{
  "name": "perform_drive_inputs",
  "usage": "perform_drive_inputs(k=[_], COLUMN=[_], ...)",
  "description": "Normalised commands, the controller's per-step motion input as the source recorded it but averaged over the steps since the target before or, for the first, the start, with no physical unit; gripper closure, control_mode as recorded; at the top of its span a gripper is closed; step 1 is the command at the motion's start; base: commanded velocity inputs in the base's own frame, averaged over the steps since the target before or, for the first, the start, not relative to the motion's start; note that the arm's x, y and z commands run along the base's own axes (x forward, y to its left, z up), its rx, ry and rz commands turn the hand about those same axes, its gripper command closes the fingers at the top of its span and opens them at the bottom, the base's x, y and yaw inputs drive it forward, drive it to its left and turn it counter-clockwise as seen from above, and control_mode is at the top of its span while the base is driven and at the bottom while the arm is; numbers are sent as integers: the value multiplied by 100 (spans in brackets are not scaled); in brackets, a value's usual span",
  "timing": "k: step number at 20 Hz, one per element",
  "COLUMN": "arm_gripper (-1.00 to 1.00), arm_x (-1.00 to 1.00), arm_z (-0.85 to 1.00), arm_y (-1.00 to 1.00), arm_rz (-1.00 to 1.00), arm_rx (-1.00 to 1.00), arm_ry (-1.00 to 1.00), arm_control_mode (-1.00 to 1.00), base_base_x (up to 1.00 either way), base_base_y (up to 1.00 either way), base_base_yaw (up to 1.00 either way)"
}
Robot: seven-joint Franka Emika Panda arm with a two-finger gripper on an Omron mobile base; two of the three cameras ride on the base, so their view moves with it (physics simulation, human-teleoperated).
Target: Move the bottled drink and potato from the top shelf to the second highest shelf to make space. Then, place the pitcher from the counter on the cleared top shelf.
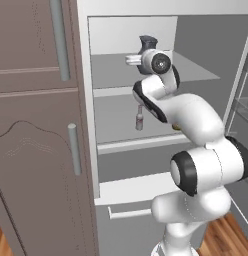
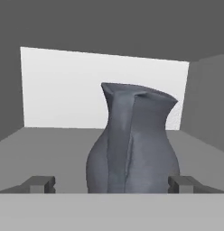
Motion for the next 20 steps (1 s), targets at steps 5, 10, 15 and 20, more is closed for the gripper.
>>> perform_drive_inputs(k=[5,10,15,20], arm_gripper=[-100,-100,-100,-100], arm_x=[-46,-79,-100,-100], arm_z=[6,0,0,0], arm_y=[17,22,2,0], arm_rz=[0,0,0,0], arm_rx=[11,2,0,0], arm_ry=[0,0,1,7], arm_control_mode=[-100,-100,-100,-100], base_base_x=[0,0,0,0], base_base_y=[0,0,0,0], base_base_yaw=[0,0,0,0])
